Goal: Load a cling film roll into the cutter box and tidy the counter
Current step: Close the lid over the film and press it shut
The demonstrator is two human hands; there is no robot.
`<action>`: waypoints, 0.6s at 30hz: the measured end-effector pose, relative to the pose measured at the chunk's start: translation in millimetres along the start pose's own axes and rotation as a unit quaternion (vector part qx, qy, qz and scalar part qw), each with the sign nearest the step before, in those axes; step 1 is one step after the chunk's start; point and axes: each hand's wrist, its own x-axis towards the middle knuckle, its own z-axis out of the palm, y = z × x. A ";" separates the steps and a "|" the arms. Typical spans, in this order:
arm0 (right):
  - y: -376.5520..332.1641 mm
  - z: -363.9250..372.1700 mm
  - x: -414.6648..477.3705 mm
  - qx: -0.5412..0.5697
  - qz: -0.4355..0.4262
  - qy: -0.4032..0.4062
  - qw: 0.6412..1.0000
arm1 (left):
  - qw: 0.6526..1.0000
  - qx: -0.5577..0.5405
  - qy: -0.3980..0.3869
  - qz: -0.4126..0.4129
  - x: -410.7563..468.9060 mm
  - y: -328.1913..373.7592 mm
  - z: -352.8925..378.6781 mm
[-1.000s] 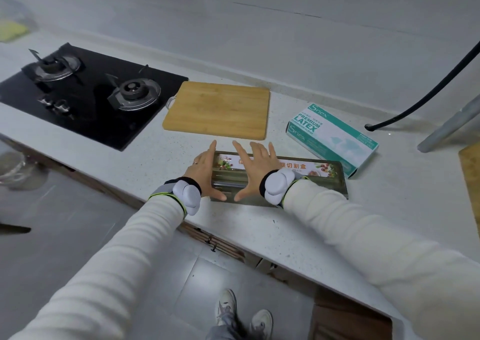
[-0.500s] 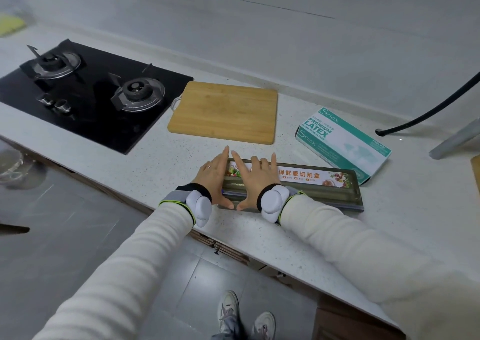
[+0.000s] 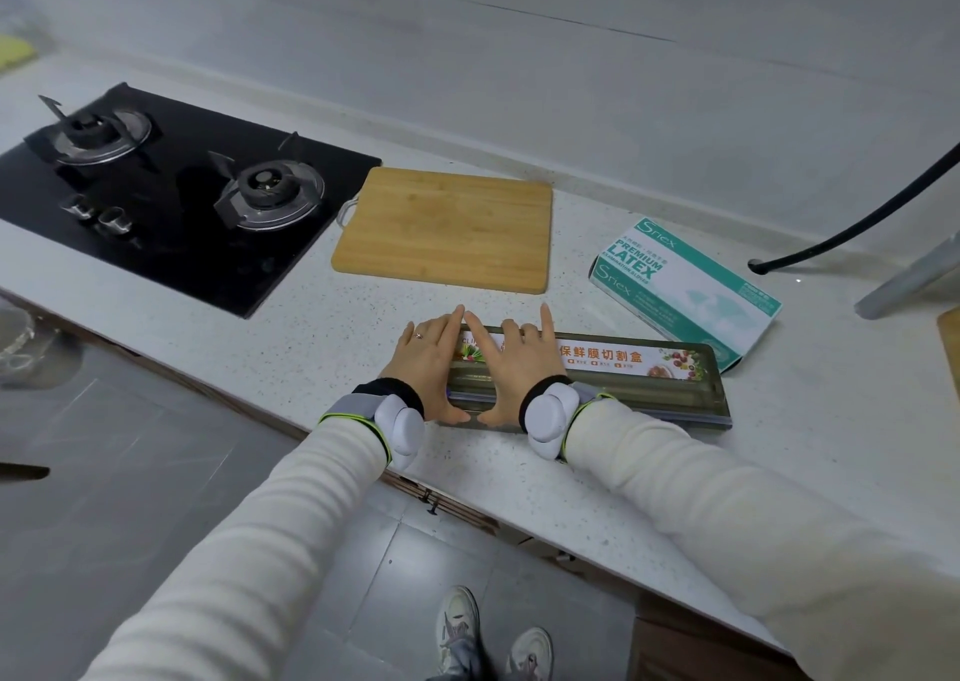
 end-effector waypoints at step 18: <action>21.4 9.5 1.2 0.043 0.003 -0.004 0.999 | 0.999 0.005 -0.035 -0.038 -5.0 9.6 -12.6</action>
